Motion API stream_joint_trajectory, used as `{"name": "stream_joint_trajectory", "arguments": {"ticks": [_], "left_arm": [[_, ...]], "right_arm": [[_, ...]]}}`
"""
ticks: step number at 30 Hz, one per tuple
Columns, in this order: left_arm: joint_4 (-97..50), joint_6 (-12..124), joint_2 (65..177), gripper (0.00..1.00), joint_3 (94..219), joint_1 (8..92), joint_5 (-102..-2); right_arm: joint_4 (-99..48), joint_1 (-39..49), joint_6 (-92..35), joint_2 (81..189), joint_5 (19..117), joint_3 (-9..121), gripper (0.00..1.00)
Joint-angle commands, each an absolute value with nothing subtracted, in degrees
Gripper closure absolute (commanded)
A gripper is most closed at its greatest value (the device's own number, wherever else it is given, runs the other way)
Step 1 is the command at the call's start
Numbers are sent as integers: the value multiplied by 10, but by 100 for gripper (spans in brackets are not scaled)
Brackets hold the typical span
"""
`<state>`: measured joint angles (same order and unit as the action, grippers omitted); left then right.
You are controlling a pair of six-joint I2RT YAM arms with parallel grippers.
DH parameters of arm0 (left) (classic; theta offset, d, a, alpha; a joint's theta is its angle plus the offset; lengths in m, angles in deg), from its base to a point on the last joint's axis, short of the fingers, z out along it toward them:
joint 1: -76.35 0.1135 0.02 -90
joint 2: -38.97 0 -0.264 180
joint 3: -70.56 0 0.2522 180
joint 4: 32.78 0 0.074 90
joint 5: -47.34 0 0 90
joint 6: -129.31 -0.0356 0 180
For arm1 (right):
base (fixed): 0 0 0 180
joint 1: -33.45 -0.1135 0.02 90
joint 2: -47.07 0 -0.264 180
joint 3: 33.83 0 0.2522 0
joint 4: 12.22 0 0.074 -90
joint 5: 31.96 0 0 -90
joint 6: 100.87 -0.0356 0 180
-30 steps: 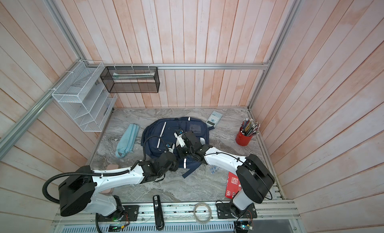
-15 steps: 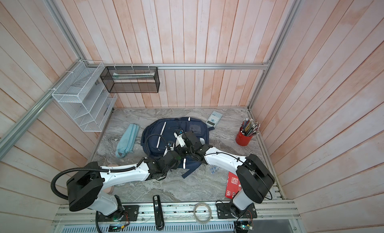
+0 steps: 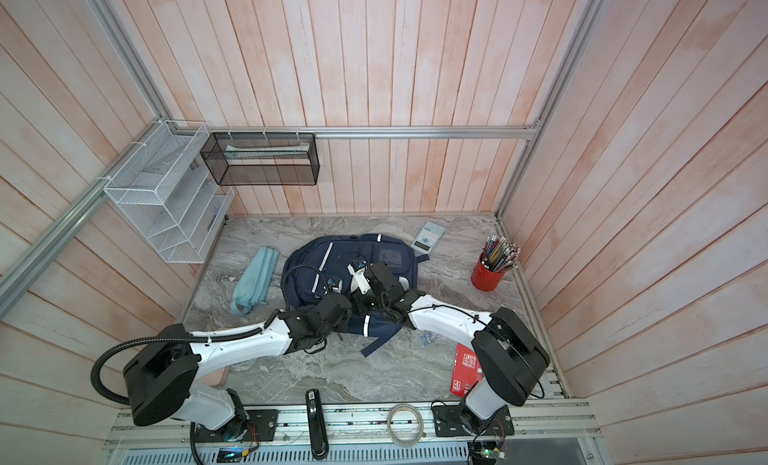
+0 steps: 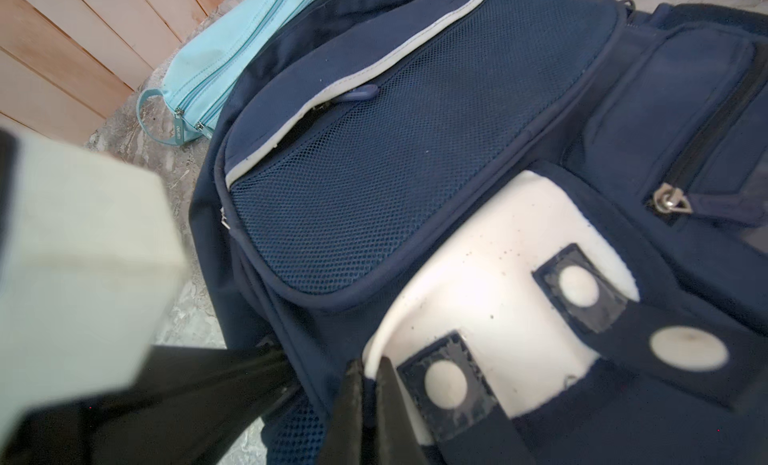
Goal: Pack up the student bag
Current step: 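Grasp the front zipper pull with the left gripper while right holds flap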
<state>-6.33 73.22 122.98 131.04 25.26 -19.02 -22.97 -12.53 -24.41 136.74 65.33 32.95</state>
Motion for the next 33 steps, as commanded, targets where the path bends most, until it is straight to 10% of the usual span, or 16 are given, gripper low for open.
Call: {"name": "stream_joint_trajectory", "arguments": {"ticks": [1,15,21,33], "left_arm": [[-49,724,1169,100,1285,298,-163],[-21,684,1087,100,1257,438,-256],[-68,711,1029,100,1245,427,-416],[-6,726,1030,100,1237,412,-320]], "right_arm": [[-232,-130,-233,1342,647,303,100],[-259,-97,-209,1329,610,282,100],[-210,-165,-127,1288,588,274,41],[-167,-227,-89,1429,553,358,42]]}}
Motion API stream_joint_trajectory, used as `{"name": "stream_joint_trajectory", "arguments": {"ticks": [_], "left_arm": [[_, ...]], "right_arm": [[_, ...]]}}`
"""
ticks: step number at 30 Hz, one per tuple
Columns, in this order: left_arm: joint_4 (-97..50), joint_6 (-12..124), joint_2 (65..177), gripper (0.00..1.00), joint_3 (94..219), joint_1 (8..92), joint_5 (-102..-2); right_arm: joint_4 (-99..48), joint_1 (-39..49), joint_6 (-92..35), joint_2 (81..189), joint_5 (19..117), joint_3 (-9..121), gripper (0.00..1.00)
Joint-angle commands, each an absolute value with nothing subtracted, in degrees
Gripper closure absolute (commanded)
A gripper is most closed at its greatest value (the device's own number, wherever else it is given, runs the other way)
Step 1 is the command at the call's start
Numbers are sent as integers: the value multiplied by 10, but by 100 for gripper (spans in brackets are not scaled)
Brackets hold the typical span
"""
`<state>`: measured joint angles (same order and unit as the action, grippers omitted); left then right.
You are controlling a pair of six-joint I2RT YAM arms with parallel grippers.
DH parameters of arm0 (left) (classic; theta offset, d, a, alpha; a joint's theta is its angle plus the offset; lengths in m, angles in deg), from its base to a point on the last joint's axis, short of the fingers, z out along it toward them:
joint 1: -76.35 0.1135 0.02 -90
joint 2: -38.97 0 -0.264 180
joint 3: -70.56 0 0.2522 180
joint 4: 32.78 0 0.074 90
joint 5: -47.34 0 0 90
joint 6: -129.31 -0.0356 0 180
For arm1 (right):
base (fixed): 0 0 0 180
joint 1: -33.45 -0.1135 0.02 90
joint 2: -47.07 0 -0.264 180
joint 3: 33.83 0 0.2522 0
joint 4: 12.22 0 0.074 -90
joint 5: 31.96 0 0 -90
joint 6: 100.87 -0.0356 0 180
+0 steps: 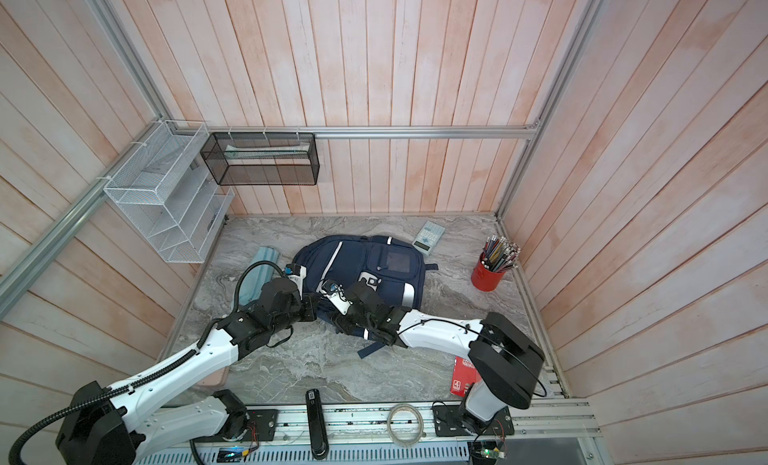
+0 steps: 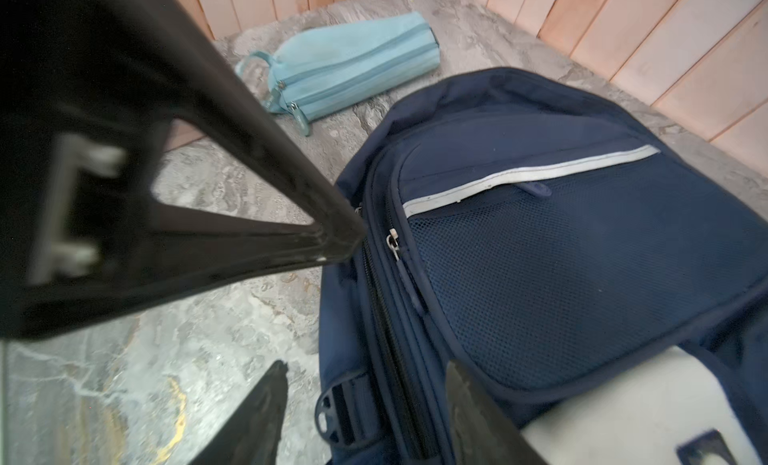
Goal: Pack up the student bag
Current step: 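Grasp the front zipper pull with the left gripper while right holds flap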
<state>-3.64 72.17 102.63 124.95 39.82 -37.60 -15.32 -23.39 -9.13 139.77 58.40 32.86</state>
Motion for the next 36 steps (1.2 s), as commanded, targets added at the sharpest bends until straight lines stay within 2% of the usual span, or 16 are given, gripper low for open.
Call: {"name": "stream_joint_trajectory", "arguments": {"ticks": [1,4,6,8,11,12,14,15,17,22,28,36], "left_arm": [[-11,723,1033,100,1232,426,-330],[-46,719,1036,100,1215,449,-362],[-57,720,1042,100,1213,453,-365],[-58,720,1054,100,1218,455,-364],[-62,720,1066,100,1220,457,-365],[-61,721,1068,100,1219,458,-365],[-63,720,1066,100,1218,460,-367],[-64,719,1064,100,1218,461,-367],[-64,715,1062,100,1219,464,-366],[-75,692,1067,98,1234,468,-376],[-99,636,1084,67,1259,468,-417],[-63,648,1145,62,1271,468,-378]], "right_arm": [[-166,-224,-94,1435,557,358,42],[-159,-230,-78,1457,562,359,40],[-170,-234,-66,1482,520,375,40],[-191,-234,-67,1508,472,398,45],[-228,-237,-52,1551,436,436,59],[-238,-241,-47,1562,407,445,69],[-245,-246,-41,1573,359,453,95],[-245,-246,-42,1569,352,452,100],[-232,-246,-45,1548,364,439,100],[-189,-243,-45,1477,480,408,100],[-167,-242,-41,1429,514,395,100],[-135,-229,-59,1388,517,363,100]]}}
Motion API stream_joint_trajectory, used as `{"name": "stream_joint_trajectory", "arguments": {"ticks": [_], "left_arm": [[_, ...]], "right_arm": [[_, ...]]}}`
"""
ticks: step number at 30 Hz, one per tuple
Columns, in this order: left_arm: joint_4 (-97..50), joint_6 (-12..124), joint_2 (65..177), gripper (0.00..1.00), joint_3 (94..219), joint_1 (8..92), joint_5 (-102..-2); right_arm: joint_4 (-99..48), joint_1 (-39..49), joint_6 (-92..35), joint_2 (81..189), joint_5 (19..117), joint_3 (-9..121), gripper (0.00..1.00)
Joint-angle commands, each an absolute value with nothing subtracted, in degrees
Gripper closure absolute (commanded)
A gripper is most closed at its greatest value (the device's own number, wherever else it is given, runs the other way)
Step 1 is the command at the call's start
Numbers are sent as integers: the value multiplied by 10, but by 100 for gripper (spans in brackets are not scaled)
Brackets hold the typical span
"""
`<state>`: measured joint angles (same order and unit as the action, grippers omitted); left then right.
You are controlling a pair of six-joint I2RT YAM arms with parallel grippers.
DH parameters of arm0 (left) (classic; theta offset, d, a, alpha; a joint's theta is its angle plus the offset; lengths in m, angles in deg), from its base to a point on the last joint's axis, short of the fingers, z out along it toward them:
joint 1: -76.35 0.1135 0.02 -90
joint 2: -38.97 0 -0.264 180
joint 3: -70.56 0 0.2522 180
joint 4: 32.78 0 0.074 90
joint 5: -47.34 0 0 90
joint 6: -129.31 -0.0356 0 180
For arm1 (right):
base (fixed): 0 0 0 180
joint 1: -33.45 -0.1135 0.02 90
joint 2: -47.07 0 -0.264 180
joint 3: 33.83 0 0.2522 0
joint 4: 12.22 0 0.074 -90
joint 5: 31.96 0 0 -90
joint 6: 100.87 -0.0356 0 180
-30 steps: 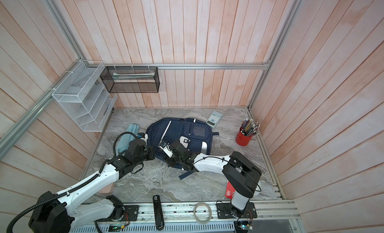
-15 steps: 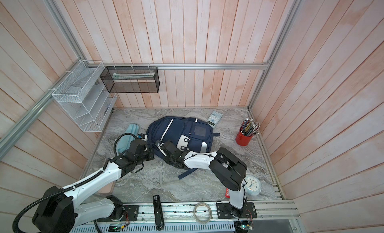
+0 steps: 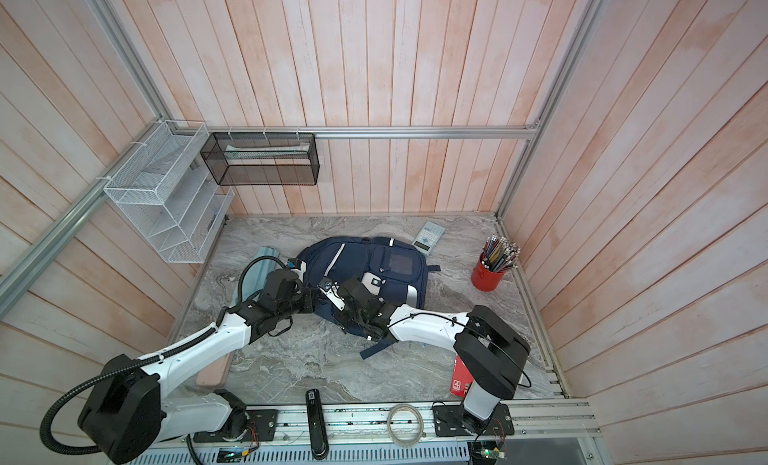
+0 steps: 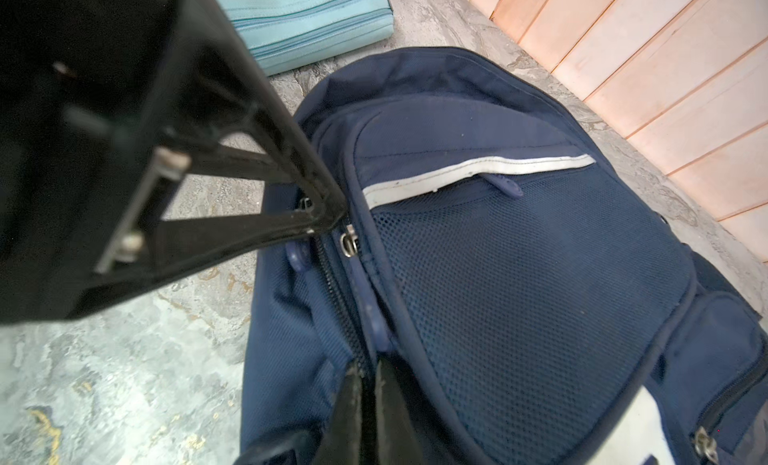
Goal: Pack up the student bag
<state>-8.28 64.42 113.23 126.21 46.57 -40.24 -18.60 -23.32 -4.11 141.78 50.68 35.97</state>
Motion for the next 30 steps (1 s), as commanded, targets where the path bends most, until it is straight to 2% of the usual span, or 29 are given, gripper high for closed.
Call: {"name": "stream_joint_trajectory", "arguments": {"ticks": [1,3,7,12,13,14,15,16,17,22,30], "left_arm": [[-66,657,1144,55,1265,468,-380],[-88,666,1141,52,1253,468,-412],[-106,682,1150,55,1247,466,-461],[-136,703,1149,69,1213,463,-499],[-142,707,1150,74,1205,463,-502],[-142,711,1152,85,1201,464,-493],[-137,713,1154,91,1201,464,-484],[-134,714,1155,93,1198,464,-475],[-136,715,1156,95,1194,465,-472],[-148,717,1162,96,1184,465,-471],[-155,721,1167,96,1177,468,-471]], "right_arm": [[-136,-228,-59,1387,518,362,100],[-133,-229,-59,1386,524,360,100],[-127,-229,-64,1386,526,357,100],[-137,-227,-73,1390,534,367,100],[-147,-227,-71,1393,544,371,97],[-155,-226,-72,1394,550,372,79],[-163,-225,-73,1394,553,372,64],[-166,-222,-76,1392,547,370,55],[-166,-219,-81,1387,541,365,51],[-162,-204,-79,1395,537,361,43],[-227,-225,-39,1496,536,463,38]]}}
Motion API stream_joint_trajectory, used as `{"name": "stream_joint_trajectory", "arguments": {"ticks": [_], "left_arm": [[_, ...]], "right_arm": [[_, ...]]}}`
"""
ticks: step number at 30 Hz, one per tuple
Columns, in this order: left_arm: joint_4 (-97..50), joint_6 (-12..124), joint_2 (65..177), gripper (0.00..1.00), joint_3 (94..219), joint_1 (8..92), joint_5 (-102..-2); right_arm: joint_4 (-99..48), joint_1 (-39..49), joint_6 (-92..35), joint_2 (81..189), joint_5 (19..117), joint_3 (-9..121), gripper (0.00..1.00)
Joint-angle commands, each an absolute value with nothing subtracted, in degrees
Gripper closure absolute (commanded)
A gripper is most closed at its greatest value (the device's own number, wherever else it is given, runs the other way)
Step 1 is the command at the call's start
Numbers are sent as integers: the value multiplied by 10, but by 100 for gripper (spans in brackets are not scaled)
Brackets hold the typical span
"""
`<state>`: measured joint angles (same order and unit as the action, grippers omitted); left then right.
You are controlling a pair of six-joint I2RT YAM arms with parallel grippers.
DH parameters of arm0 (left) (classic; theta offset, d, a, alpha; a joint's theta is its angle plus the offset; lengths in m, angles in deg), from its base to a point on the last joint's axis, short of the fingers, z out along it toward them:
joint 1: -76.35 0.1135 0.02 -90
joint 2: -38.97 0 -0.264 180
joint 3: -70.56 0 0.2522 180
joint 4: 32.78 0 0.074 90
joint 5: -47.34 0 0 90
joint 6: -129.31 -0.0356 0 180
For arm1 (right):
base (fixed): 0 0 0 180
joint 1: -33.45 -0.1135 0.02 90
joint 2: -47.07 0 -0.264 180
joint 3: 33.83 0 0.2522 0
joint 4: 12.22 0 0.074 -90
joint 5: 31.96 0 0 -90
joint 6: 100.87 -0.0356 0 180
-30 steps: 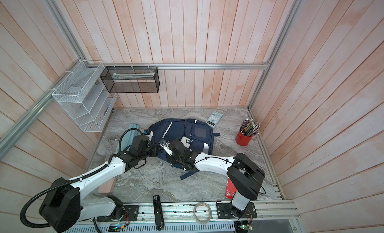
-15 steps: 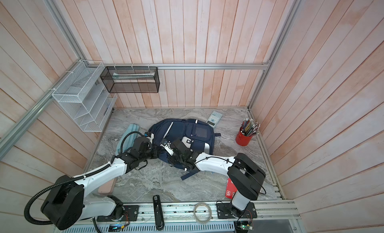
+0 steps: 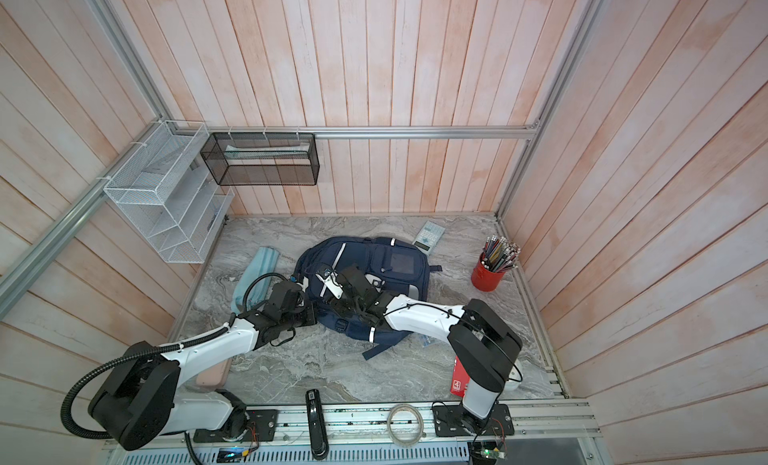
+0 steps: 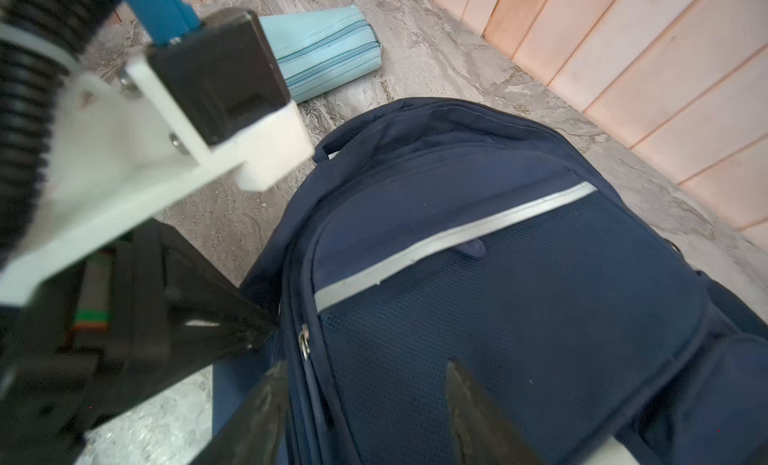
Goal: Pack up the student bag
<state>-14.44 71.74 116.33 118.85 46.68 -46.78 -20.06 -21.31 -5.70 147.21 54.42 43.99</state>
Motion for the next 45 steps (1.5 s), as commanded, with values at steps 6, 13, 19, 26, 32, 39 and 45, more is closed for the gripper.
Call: {"name": "stream_joint_trajectory", "arguments": {"ticks": [6,13,19,26,32,39,45], "left_arm": [[-154,723,1166,96,1176,469,-470],[-151,724,1161,95,1174,471,-468],[-151,727,1107,92,1168,471,-481],[-110,713,1005,67,1198,471,-484],[-117,686,1041,57,1208,469,-492],[-110,674,1039,57,1194,458,-420],[-172,624,1073,63,1183,442,-448]], "right_arm": [[-260,-230,-24,1562,465,513,37],[-284,-224,-7,1601,406,536,51],[-266,-211,-12,1553,494,523,100],[-251,-205,-38,1481,549,508,100],[-242,-197,-52,1459,567,503,100],[-218,-177,-78,1431,604,482,100],[-209,-176,-90,1426,636,477,100]]}}
